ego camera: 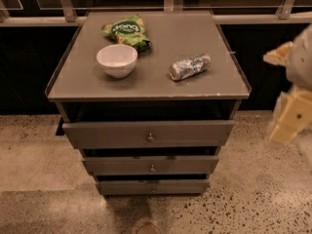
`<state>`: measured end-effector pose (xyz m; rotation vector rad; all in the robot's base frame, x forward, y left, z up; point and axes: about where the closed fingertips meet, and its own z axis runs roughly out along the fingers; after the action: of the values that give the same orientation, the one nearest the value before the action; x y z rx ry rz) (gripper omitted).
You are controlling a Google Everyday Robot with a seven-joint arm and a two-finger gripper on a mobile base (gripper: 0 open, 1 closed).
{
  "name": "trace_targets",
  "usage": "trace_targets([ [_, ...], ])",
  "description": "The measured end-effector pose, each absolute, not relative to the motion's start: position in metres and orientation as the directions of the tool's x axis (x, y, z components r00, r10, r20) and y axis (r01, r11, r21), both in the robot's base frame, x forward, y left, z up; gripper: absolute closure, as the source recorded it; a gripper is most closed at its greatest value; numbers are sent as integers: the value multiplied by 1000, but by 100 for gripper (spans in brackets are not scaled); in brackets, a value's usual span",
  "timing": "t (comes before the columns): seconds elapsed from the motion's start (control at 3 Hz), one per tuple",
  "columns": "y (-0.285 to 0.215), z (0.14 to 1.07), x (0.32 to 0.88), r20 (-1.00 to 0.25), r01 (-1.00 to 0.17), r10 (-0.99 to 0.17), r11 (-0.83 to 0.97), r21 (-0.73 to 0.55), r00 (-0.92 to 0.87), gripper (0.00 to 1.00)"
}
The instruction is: Open top drawer
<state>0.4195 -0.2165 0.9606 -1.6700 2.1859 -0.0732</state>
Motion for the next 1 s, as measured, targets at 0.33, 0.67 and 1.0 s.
trace_targets([
  [0.33,-225,886,401,-421,-906,-861,385,-175,-284,0],
  [0.67,-224,820,414,-548,-869,-753,487,-92,-364,0],
  [1.0,-228,821,433,-577,-839,-731,526,-137,-364,0],
])
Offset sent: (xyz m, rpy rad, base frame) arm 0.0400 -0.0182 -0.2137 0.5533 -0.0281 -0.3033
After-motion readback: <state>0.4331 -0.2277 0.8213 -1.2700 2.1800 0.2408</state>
